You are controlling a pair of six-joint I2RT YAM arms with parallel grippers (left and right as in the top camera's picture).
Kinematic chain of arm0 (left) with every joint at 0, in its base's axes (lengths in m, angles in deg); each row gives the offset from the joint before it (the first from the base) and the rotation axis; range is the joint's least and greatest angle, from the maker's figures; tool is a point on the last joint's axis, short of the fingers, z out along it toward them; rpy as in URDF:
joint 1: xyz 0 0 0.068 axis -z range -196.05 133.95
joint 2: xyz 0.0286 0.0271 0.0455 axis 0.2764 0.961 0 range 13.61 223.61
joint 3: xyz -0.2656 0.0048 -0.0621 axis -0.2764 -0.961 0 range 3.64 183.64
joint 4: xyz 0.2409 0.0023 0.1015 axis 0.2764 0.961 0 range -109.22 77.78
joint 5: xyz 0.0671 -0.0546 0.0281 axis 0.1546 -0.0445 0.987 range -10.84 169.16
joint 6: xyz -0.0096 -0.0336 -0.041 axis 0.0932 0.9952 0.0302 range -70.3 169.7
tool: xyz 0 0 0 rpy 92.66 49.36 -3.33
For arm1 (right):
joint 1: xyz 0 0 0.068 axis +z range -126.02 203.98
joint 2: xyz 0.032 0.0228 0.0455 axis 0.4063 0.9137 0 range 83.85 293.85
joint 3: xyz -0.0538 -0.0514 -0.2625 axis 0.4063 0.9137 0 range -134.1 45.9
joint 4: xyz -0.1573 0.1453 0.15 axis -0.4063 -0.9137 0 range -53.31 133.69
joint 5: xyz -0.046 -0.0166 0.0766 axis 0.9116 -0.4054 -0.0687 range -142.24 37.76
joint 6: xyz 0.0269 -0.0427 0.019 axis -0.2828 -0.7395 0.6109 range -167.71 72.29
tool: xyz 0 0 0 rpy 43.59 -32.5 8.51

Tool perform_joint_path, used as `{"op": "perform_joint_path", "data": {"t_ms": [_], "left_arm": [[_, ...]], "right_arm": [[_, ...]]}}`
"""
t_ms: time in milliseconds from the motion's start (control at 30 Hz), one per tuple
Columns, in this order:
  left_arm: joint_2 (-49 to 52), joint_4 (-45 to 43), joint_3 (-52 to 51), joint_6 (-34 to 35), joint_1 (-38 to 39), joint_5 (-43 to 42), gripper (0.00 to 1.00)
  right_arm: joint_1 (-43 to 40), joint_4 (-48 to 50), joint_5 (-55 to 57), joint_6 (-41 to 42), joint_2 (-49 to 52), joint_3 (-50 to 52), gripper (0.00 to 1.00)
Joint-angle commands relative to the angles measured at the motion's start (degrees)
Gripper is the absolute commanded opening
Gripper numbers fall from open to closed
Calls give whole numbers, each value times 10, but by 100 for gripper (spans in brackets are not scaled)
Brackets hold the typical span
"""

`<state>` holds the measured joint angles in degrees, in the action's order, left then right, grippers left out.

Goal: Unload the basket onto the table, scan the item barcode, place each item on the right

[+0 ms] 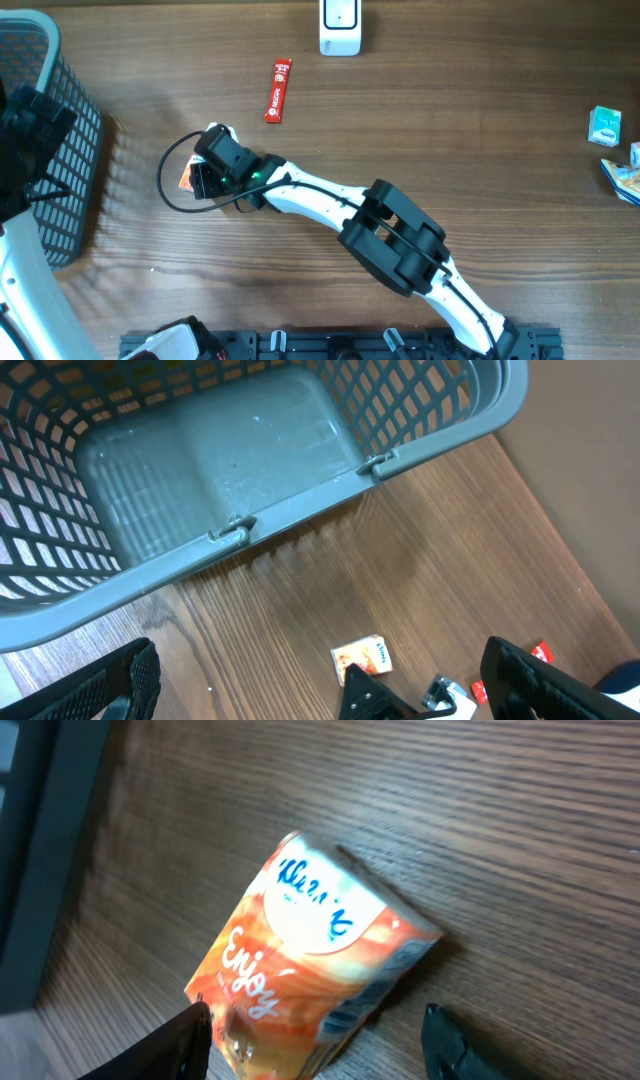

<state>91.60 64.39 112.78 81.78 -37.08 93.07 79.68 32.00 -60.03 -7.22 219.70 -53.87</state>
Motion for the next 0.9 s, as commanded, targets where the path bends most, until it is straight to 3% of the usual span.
{"op": "perform_joint_path", "data": {"t_ms": [0, 200, 367, 500, 800, 867], "left_arm": [[1, 1, 4, 5, -2, 11, 100], [1, 1, 4, 5, -2, 11, 100], [1, 1, 4, 5, -2, 11, 100], [1, 1, 4, 5, -2, 11, 100], [1, 1, 4, 5, -2, 11, 100], [1, 1, 4, 5, -2, 11, 100]], "right_arm": [[4, -8, 16, -53, 16, 0, 70], [4, -16, 31, -103, 16, 0, 70], [16, -7, 33, -109, 16, 0, 53], [33, 1, 59, -116, 16, 0, 48], [26, -26, 106, -86, 16, -5, 5], [19, -35, 106, -86, 15, -9, 4]]}}
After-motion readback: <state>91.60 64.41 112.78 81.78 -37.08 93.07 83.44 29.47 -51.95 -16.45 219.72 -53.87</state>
